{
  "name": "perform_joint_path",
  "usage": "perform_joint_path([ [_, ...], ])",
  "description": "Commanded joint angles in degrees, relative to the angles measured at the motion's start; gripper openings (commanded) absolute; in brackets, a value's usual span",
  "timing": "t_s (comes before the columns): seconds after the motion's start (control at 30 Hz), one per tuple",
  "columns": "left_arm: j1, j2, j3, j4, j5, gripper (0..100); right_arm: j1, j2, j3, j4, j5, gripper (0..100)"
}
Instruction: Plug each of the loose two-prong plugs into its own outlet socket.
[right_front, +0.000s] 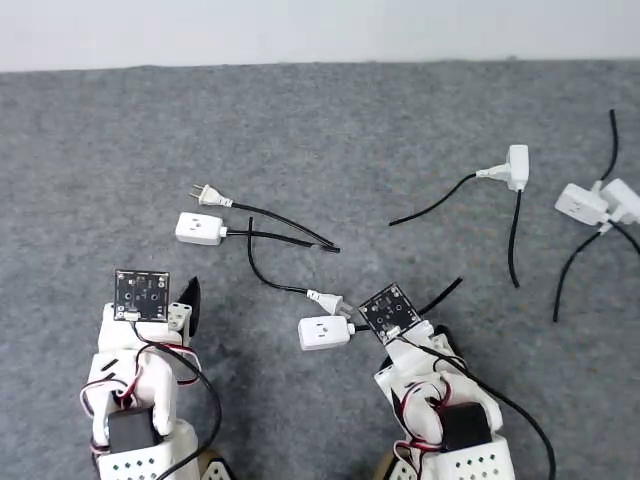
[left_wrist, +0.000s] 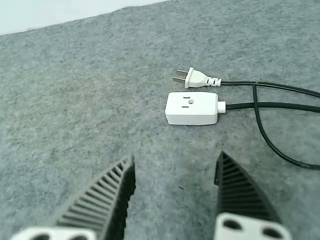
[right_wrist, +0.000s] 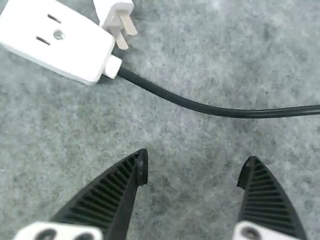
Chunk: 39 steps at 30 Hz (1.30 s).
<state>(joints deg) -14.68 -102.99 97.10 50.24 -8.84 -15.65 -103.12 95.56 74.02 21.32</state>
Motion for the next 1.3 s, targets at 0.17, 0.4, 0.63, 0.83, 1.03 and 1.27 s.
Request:
perform_joint_path([
  [0.17, 0.09, -0.18, -3.30, 0.18, -0.44, 25, 15.96, -0.84, -4.22, -14.64, 2.81, 30.3],
  [0.4, 0.26, -0.18, -3.30, 0.18, -0.44, 25, 22.20, -0.48, -20.75, -13.32, 4.40, 30.3],
  [0.63, 0.35, -0.18, -3.30, 0.26, -0.44, 25, 10.86, -0.22, -32.88, -3.82, 4.66, 30.3],
  [0.83, 0.35, -0.18, -3.30, 0.26, -0.44, 25, 7.25, 11.03, -37.54, -4.09, 4.48, 30.3],
  [1.03, 0.35, -0.18, -3.30, 0.26, -0.44, 25, 6.64, 31.87, -52.04, -4.44, 4.22, 30.3],
  [1.27, 0.35, -0.18, -3.30, 0.26, -0.44, 25, -4.53, 56.22, -61.89, -2.68, 11.78, 30.3],
])
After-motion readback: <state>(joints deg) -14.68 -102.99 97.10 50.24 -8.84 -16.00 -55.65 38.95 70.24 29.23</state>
